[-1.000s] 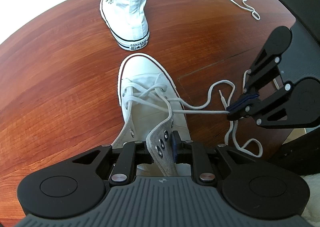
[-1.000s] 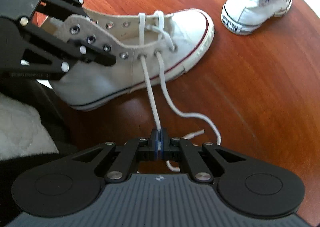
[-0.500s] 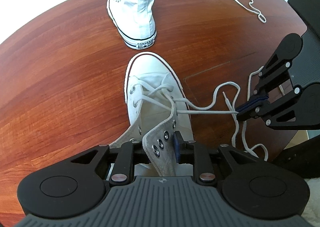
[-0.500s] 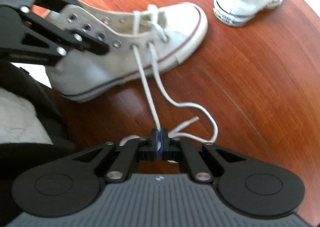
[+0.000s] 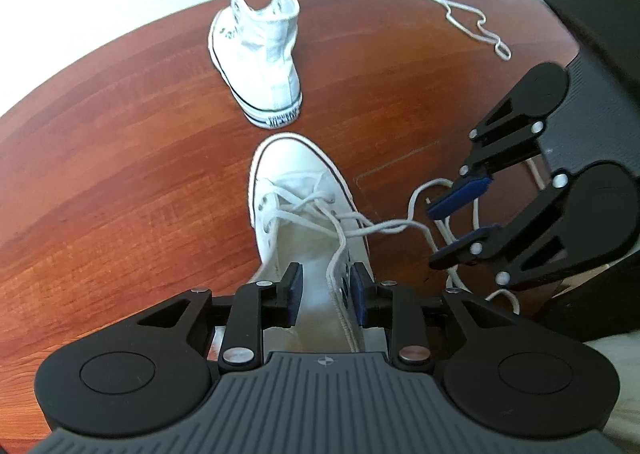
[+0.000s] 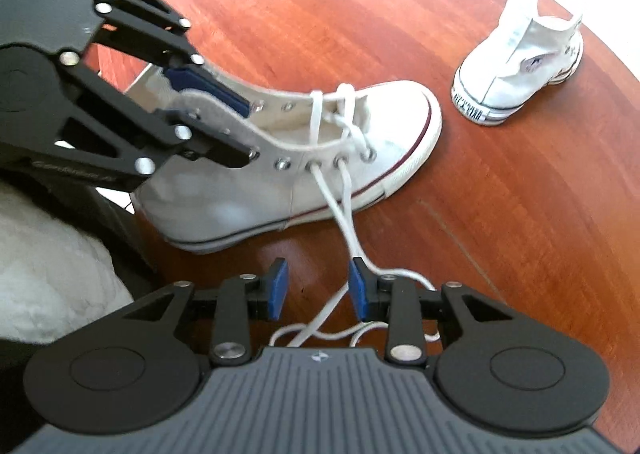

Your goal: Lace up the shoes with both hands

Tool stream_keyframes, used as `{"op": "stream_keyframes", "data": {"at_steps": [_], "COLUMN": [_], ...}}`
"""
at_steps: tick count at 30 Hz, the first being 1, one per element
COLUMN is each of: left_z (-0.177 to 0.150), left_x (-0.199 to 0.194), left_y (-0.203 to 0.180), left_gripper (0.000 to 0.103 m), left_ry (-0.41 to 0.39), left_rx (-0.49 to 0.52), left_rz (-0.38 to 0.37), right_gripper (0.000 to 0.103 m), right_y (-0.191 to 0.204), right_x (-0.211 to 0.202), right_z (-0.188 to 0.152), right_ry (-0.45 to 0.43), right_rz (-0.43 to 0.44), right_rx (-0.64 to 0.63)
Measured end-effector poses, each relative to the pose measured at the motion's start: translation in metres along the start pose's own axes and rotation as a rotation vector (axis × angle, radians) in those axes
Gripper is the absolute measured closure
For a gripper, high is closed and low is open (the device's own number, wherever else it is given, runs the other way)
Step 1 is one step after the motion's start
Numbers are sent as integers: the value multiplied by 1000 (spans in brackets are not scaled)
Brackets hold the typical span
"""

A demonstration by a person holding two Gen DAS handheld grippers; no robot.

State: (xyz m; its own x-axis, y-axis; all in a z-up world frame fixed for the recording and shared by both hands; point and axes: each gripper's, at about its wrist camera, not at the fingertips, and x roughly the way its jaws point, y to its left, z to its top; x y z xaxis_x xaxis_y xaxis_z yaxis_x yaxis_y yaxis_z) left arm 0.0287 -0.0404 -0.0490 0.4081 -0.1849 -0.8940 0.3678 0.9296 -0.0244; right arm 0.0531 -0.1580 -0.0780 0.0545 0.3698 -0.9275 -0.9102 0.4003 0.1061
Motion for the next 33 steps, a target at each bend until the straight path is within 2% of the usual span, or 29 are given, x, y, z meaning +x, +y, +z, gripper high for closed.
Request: {"op": "stream_keyframes", "data": {"at_steps": [13,18,26,29,33], "left_z": [17,20,23,24,24], "left_x": [-25,-17,7,18,30], "left_y": [30,44,52,49,44], "left_gripper": [74,75,76,76,83], "left_ry": [-47,-28,24,34,42], "left_rx": [-6,29,160,217,280], "left_rz": [47,58,21,-11,-49], "right_gripper": [70,70,72,80,81], "right_y": [-9,-10,-12,-14,-16], "right_x": [8,9,10,12,17], "right_z": [14,17,21,22,23], "right_ry": [-41,-48,-71,-74,-72], "right_rz": [-38,-40,-51,-54,-55], "right_rx": [47,77,129,155,179]}}
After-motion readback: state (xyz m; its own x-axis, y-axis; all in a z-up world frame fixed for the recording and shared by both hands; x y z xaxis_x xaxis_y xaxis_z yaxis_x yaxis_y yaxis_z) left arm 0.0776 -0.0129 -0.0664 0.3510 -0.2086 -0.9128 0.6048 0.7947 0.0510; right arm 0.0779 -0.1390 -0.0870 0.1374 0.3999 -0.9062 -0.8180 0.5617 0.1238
